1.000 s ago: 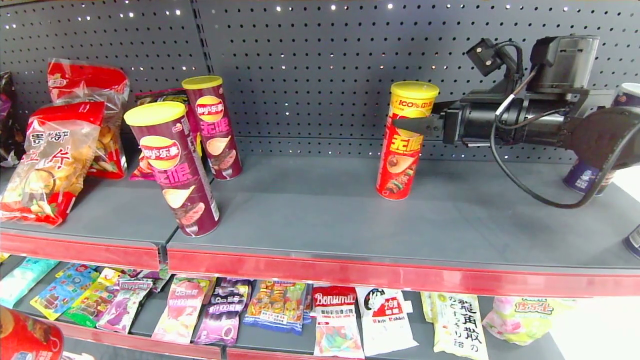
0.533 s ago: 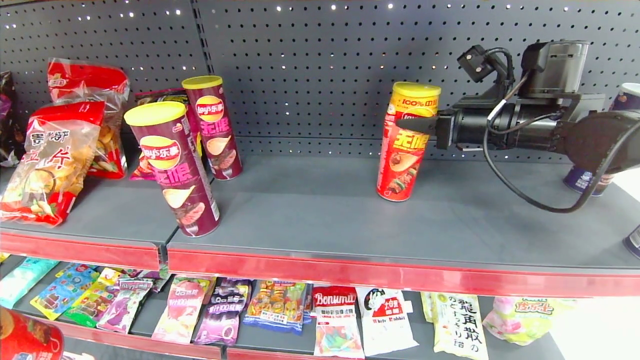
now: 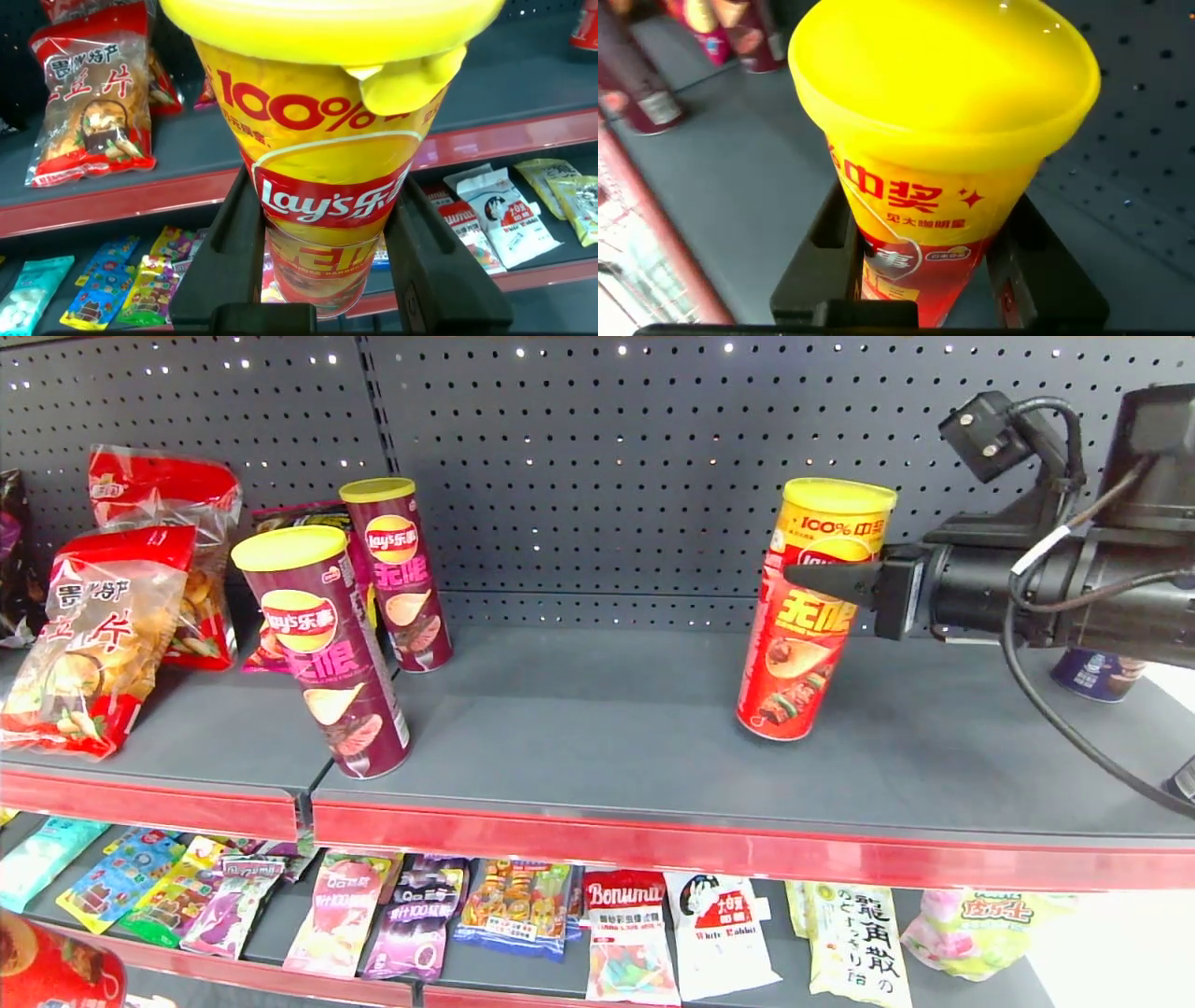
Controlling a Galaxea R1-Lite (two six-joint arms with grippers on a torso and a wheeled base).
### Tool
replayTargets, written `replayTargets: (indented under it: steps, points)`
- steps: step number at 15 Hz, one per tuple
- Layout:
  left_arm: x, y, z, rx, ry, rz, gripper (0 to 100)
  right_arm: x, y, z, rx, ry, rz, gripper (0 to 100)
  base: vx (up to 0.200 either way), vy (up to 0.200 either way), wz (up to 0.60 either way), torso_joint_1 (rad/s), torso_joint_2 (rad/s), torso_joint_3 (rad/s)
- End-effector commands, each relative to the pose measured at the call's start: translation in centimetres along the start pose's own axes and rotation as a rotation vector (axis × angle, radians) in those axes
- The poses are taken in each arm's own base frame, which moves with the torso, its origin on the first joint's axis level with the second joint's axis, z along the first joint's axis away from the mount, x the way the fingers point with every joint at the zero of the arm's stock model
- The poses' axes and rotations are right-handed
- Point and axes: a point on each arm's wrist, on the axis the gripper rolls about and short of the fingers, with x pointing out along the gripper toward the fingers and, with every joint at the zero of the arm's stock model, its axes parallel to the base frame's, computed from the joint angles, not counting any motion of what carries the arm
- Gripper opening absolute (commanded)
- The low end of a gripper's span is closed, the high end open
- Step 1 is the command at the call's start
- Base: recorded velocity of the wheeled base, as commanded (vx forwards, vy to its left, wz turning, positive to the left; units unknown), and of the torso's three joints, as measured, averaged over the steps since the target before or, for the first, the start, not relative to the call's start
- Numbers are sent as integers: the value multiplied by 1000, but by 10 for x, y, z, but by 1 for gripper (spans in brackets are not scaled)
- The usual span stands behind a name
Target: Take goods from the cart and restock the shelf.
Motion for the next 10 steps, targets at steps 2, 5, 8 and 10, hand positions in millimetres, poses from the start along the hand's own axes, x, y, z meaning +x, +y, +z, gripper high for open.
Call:
replayTargets:
  steps: [2, 5, 8, 10]
  points:
    - [2, -1, -4, 0, 12, -4, 0, -27, 22, -8, 3, 5, 31, 0, 0, 0, 0, 0, 0, 0]
    - [2, -1, -5, 0, 15, -4, 0, -32, 35, -21, 0, 38, 73, 0, 0, 0, 0, 0, 0, 0]
    - [2, -1, -5, 0, 16, -6, 0, -25, 39, -22, -4, 35, 77, 0, 0, 0, 0, 0, 0, 0]
    - [1, -1, -5, 0, 12, -4, 0, -23, 39, -22, -7, 22, 74, 0, 0, 0, 0, 0, 0, 0]
